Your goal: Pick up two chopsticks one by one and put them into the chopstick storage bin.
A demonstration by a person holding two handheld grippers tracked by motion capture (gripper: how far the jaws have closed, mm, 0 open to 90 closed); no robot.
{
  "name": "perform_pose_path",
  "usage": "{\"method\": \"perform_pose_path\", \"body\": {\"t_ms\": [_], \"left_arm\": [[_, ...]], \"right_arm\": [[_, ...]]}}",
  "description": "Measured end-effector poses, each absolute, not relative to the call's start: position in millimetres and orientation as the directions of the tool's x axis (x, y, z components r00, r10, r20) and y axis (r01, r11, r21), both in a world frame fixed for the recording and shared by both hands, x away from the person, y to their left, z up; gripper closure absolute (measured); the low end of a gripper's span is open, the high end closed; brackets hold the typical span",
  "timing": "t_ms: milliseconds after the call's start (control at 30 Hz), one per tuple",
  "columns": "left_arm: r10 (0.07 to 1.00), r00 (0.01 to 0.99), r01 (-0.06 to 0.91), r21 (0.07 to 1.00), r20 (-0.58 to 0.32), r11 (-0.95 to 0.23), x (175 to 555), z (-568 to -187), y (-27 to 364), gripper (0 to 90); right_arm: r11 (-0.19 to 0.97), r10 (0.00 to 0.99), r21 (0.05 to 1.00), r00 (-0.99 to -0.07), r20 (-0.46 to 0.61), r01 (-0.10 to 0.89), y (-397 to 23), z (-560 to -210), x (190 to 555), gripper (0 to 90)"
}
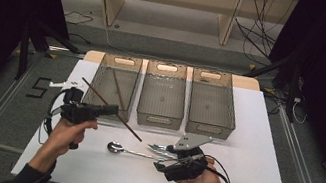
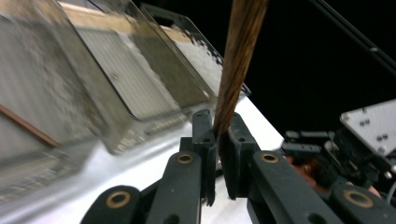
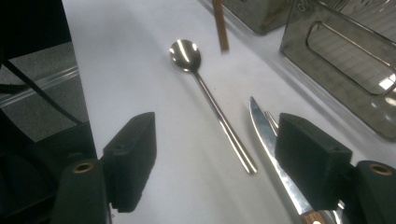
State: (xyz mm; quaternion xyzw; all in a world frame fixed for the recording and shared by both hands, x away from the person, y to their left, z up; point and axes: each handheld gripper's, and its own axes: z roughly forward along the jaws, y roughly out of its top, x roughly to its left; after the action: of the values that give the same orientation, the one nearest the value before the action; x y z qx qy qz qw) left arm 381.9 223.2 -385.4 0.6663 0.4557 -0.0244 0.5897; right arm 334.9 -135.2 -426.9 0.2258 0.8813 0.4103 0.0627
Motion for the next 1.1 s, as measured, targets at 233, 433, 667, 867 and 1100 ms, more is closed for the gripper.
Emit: {"method": "perform_pose_path", "body": {"t_ms": [233, 433, 667, 867, 1100], "left_arm": [[0.616, 0.564, 0.632, 0.768, -0.551, 0.108, 404, -360, 241, 84.5], [0.642, 0.543, 0.642, 0.760, -0.541, 0.098, 424, -348, 248, 84.5], [0.679, 0.512, 0.641, 0.760, -0.526, 0.104, 444, -337, 258, 84.5], [0.711, 0.481, 0.660, 0.746, -0.514, 0.093, 463, -336, 263, 84.4], [0.754, 0.430, 0.694, 0.716, -0.497, 0.075, 484, -343, 265, 84.4]], "right_arm": [[0.541, 0.486, 0.754, -0.870, 0.083, 0.374, -145, -432, 335, 24.9], [0.523, 0.497, 0.762, -0.863, 0.091, 0.382, -152, -432, 333, 24.1], [0.500, 0.504, 0.778, -0.858, 0.095, 0.380, -157, -432, 332, 22.4], [0.496, 0.503, 0.781, -0.859, 0.099, 0.380, -158, -433, 331, 22.2], [0.496, 0.498, 0.782, -0.862, 0.099, 0.377, -158, -432, 331, 22.1]]}}
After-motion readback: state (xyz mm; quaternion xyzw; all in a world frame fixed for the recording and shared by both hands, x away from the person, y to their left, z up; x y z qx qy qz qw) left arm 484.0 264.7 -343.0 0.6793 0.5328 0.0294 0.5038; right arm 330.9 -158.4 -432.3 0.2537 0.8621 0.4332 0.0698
